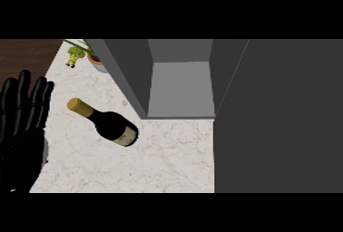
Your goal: Pick up the wine, place it into the cabinet and close the cabinet
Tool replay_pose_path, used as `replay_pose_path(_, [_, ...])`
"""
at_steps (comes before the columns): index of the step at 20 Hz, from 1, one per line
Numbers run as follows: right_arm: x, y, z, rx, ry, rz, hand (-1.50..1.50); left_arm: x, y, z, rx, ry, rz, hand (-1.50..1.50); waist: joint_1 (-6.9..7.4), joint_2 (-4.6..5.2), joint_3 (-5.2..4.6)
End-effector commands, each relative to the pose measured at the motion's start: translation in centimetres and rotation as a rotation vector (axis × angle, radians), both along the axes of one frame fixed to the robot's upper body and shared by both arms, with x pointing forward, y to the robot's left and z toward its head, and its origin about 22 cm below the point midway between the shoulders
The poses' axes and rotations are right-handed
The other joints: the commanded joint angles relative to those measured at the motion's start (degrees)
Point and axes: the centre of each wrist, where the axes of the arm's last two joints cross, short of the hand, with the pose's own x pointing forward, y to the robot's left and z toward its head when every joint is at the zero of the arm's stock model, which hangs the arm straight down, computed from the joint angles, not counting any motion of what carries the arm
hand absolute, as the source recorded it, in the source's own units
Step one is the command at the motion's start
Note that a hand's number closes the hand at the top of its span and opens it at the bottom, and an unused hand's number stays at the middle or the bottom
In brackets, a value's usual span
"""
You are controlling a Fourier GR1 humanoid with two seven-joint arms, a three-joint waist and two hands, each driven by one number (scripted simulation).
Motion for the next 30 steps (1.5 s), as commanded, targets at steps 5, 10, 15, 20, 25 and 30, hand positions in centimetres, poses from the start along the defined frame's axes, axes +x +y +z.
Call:
replay_pose_path(5, [-4.6, 0.2, -1.2, 0.055, -0.042, 0.028, -1.5, 1.0, -3.2, 0.3, -0.082, 0.026, -0.129, -1.5, -1.72, 0.38, -2.15])
replay_pose_path(10, [-4.8, 1.5, 0.3, 0.04, 0.105, 0.247, -1.5, 0.2, -4.9, -0.2, -0.357, 0.22, -0.299, -1.5, -1.34, 0.35, -2.23])
replay_pose_path(15, [-5.3, 0.4, 1.8, 0.022, 0.098, 0.248, -1.5, -1.7, -5.0, 1.9, -0.389, 0.231, -0.32, -1.5, -0.56, 0.45, -2.2])
replay_pose_path(20, [-6.1, 0.8, 4.2, 0.002, 0.109, 0.256, -1.5, -3.3, -7.4, 4.8, -0.393, 0.203, -0.324, -1.5, -0.57, 0.43, -2.18])
replay_pose_path(25, [-7.8, 2.4, 6.6, 0.036, 0.129, 0.265, -1.5, -3.9, -7.9, 4.8, -0.39, 0.218, -0.304, -1.5, -0.57, 0.43, -2.21])
replay_pose_path(30, [-6.3, 1.8, 6.0, 0.023, 0.108, 0.249, -1.5, -4.2, -6.7, 6.3, -0.425, 0.217, -0.274, -1.5, -0.6, 0.46, -2.19])
